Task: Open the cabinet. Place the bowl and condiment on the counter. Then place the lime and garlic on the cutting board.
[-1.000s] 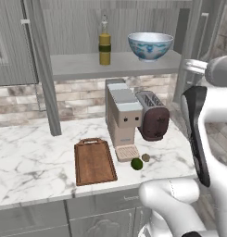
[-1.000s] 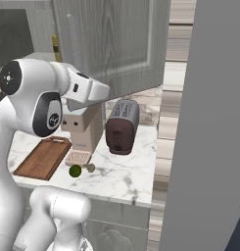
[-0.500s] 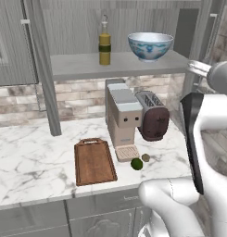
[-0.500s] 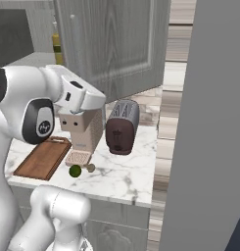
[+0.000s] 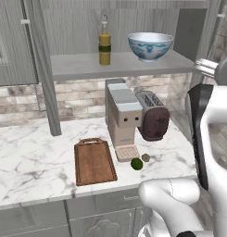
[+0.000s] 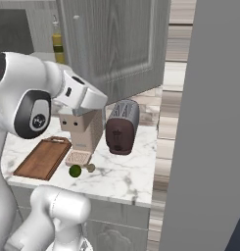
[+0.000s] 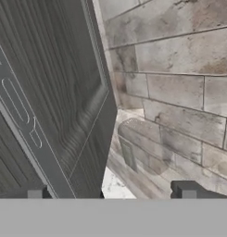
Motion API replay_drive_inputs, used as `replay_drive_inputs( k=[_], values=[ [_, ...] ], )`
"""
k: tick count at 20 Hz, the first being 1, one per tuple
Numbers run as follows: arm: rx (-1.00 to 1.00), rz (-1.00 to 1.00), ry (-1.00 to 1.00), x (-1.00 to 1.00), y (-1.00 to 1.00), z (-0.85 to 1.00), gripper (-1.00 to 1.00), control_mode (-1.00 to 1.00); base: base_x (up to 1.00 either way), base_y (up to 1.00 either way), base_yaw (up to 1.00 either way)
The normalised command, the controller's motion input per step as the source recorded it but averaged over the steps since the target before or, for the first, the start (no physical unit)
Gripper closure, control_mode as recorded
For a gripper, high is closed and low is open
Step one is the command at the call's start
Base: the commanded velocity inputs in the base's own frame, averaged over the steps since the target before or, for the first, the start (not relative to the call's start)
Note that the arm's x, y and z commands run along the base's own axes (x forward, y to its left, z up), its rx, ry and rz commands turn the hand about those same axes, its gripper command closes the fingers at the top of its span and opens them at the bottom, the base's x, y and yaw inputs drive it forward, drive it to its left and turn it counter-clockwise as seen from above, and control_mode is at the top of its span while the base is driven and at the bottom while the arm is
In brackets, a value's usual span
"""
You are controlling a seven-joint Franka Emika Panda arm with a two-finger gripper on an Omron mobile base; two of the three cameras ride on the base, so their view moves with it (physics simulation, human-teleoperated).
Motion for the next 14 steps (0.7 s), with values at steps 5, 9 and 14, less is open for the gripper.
replay_drive_inputs(
  k=[5, 9, 14],
  values=[
    [-0.02, 0.02, 0.0, -0.9, 0.88, 0.18, -1.0, -1.0, 0.0, 0.0, 0.0],
    [-0.13, 0.15, -0.1, -0.77, 1.0, 0.0, -1.0, -1.0, 0.0, 0.0, 0.0],
    [-0.16, 0.25, -0.03, -0.96, 1.0, 0.02, -1.0, -1.0, 0.0, 0.0, 0.0]
  ],
)
